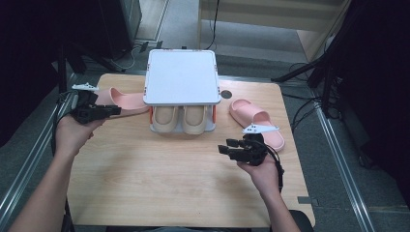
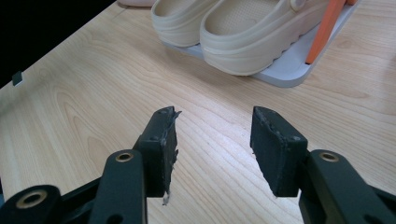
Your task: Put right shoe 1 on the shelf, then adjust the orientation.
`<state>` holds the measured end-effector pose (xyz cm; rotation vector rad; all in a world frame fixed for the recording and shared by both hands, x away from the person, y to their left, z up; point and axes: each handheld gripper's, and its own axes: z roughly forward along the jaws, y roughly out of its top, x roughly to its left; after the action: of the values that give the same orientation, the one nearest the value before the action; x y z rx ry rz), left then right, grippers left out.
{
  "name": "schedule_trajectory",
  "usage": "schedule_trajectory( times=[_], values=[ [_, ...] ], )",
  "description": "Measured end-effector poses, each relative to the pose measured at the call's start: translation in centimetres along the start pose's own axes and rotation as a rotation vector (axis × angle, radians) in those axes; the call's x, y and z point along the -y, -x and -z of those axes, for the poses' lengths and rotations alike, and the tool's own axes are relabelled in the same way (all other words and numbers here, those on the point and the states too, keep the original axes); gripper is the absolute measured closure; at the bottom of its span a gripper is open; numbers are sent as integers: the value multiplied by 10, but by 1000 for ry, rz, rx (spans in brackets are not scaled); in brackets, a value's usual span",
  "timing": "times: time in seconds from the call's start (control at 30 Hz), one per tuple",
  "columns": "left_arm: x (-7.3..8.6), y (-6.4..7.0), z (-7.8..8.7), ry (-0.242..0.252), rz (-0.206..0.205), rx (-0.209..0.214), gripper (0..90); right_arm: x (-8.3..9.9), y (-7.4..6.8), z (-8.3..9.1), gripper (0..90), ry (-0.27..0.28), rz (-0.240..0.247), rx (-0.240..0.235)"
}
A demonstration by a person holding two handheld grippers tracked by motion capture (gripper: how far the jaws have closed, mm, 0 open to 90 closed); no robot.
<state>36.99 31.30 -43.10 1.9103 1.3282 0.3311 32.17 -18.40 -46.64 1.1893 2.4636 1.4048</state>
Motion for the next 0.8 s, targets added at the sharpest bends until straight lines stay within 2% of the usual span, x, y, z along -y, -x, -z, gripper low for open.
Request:
schedule_trajectory(
  times=[0.13,0.23,0.33,0.47,0.53,0.63,0.8],
  values=[
    [-3,-8,-12,-2,17,-6,789,0,1,-6,518,-14,-13,-5],
    [-7,-12,-21,-12,7,-17,811,0,0,-10,518,-23,-14,-9],
    [-10,-15,-29,-6,17,-24,829,0,-2,-13,519,-31,-5,-13],
    [-14,-24,-41,-41,40,-11,852,1,-4,-14,518,-37,3,-10],
    [-15,-27,-45,-59,44,-24,865,1,-4,-14,518,-36,4,-7],
    [-14,-33,-51,-57,65,-29,874,4,-5,-13,519,-40,1,8],
    [-11,-42,-61,-67,81,-66,870,8,-8,-10,519,-40,3,17]
  ],
)
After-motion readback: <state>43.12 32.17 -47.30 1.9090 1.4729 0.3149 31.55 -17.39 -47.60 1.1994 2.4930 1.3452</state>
